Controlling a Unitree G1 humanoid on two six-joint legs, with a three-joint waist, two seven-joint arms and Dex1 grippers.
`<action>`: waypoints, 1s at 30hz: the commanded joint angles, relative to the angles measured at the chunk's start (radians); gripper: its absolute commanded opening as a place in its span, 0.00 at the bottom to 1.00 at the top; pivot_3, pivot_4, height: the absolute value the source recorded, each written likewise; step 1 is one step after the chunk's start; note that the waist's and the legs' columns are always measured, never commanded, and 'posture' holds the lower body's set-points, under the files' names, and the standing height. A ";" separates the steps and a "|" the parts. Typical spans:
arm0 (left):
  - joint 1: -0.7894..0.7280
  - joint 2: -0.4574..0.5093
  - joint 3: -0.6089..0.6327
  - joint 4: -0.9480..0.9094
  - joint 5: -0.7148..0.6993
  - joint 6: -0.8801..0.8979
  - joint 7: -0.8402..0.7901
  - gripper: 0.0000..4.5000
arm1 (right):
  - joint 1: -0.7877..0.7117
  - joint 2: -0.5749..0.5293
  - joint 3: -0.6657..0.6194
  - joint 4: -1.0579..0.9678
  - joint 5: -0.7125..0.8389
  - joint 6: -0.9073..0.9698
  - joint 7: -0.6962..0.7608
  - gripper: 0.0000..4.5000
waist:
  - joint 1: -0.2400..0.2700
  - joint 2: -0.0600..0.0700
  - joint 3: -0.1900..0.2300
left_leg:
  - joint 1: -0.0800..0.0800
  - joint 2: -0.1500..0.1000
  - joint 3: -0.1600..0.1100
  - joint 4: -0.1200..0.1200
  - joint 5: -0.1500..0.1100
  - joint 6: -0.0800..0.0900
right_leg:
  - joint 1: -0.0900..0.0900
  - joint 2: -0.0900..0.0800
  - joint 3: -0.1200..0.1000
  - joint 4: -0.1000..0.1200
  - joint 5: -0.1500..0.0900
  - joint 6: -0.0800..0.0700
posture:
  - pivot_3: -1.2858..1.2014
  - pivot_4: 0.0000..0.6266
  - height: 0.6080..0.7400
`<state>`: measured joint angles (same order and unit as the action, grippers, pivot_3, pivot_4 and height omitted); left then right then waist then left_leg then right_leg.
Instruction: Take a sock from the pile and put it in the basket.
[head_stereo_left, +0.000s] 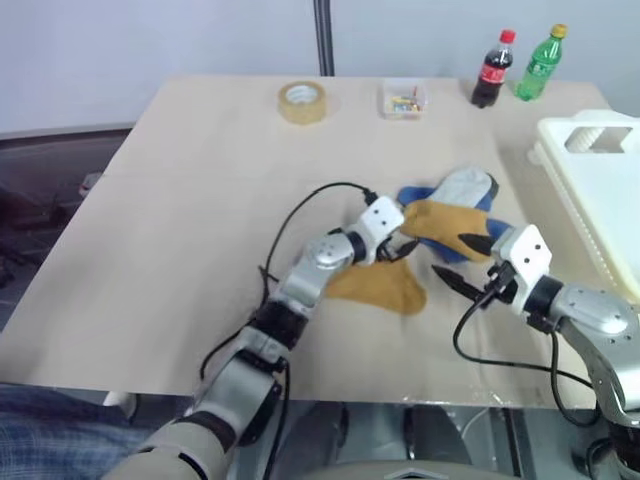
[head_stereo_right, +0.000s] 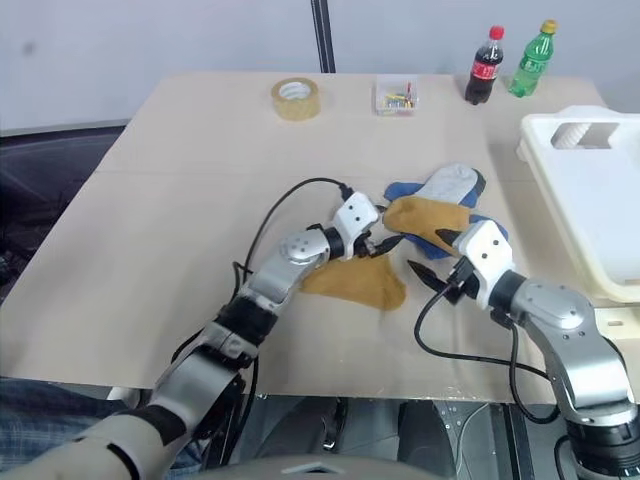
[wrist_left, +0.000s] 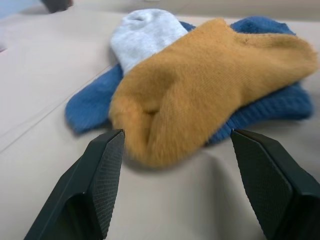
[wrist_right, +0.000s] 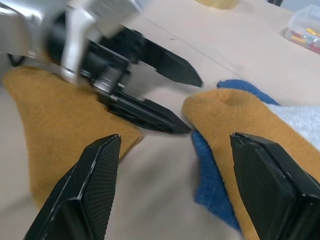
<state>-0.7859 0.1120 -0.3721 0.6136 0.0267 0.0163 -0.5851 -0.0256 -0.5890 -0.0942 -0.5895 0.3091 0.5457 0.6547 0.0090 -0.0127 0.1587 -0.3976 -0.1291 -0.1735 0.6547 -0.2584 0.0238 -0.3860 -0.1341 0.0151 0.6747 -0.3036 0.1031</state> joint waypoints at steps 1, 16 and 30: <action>-0.044 -0.024 0.011 0.104 0.028 -0.084 -0.013 0.81 | 0.023 -0.010 -0.047 -0.066 0.019 0.012 -0.027 0.81 | 0.001 -0.001 0.000 | 0.000 0.000 0.000 0.000 0.000 0.000 | 0.000 0.000 0.000 0.000 0.000 0.000 | 0.52 0.24 1.00; -0.066 -0.053 0.032 0.255 0.082 -0.209 -0.043 0.00 | 0.121 -0.052 -0.142 -0.092 -0.001 0.027 -0.082 0.83 | 0.000 -0.001 0.000 | 0.000 0.000 -0.001 0.011 0.000 0.000 | 0.003 0.001 0.000 0.005 0.002 0.003 | 0.52 0.24 1.00; 0.020 0.033 0.094 -0.116 0.030 -0.087 -0.088 0.00 | 0.114 -0.054 -0.130 -0.100 0.011 0.034 -0.085 0.83 | -0.017 -0.001 0.000 | -0.001 0.000 -0.001 0.011 0.000 0.001 | 0.002 0.001 0.000 0.005 0.002 0.003 | 0.52 0.24 1.00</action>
<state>-0.7719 0.1335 -0.3029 0.6268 0.0809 -0.1048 -0.6573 0.0979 -0.6353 -0.2099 -0.6508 0.3152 0.5848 0.5775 -0.0084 -0.0134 0.1590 -0.3991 -0.1293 -0.1747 0.6657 -0.2588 0.0244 -0.3842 -0.1329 0.0155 0.6798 -0.3020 0.1060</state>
